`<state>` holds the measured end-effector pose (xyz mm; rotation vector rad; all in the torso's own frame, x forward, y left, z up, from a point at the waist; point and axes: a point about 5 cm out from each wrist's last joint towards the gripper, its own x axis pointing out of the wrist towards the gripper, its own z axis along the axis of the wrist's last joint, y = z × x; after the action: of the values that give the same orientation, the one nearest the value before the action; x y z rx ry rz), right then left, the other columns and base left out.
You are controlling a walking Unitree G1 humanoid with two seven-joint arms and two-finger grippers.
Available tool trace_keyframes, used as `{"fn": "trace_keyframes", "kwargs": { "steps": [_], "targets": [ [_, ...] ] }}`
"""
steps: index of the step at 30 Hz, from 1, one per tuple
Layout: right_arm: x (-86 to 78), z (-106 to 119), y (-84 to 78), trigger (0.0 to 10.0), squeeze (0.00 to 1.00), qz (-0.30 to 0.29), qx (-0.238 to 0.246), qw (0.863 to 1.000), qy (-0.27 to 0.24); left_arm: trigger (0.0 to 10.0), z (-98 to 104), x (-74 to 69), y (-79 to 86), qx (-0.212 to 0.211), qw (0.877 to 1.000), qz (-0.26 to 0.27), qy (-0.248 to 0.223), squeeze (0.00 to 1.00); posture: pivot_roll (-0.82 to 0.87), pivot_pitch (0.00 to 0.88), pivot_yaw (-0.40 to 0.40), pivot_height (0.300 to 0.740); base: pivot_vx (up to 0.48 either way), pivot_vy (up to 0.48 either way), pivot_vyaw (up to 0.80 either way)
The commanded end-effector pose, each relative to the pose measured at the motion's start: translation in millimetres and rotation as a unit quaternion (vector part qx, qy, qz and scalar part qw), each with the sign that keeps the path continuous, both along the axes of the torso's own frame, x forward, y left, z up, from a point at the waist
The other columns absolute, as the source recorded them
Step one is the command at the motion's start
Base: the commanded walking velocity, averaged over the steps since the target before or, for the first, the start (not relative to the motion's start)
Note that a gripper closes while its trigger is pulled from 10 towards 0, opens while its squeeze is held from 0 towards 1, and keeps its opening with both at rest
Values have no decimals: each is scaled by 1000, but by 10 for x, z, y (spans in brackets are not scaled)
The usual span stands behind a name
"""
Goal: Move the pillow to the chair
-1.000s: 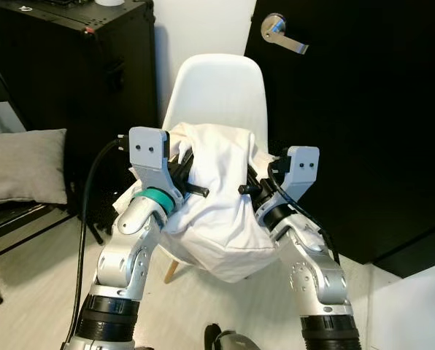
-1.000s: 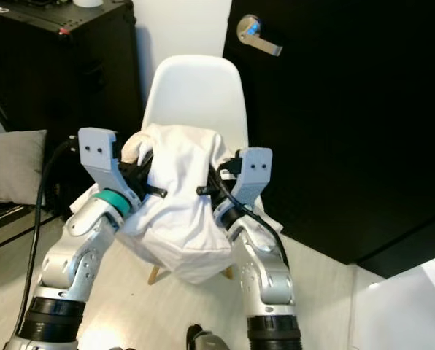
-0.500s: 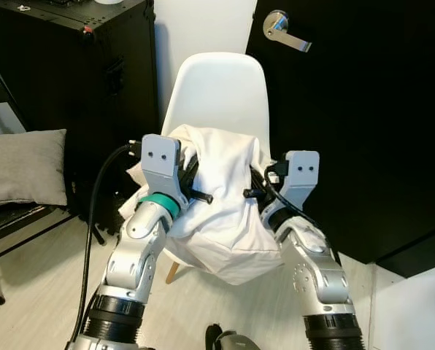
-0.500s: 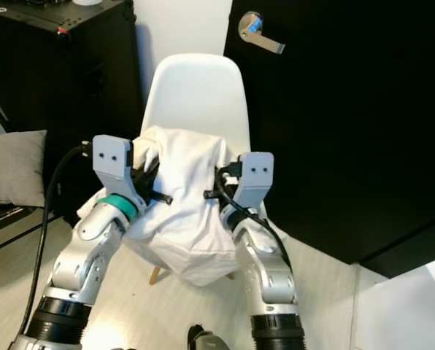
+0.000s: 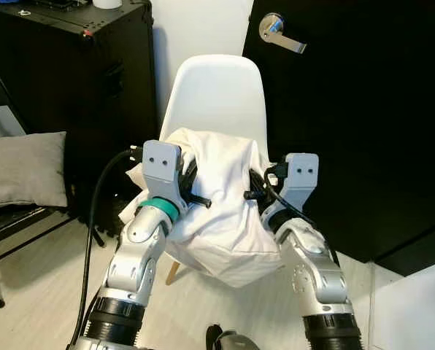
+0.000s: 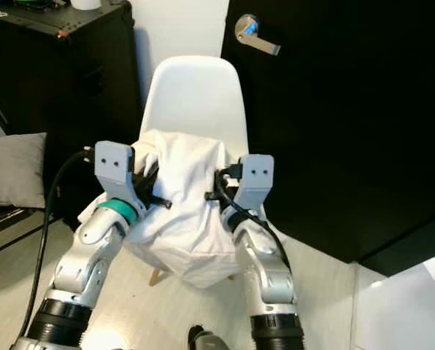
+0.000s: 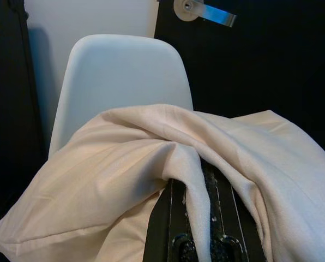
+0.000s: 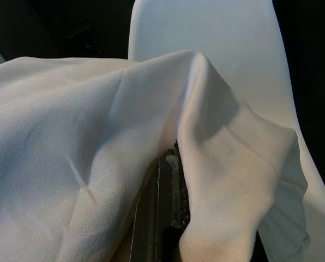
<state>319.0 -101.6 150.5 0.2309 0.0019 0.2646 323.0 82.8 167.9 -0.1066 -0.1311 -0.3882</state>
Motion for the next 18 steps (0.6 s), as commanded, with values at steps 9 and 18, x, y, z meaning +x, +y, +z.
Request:
{"fn": "trace_keyframes", "kwargs": {
  "steps": [9,18],
  "targets": [
    [0,70,71,10000,0,14,2,1000,-22,10000,-107,-33,-149,13,999,-30,12,0,-85,36,-15,655,0,0,0],
    [-6,40,65,10000,0,12,3,1000,-18,10000,-130,-32,-139,19,999,-29,14,0,-78,41,-18,615,0,0,0]
  ]
}}
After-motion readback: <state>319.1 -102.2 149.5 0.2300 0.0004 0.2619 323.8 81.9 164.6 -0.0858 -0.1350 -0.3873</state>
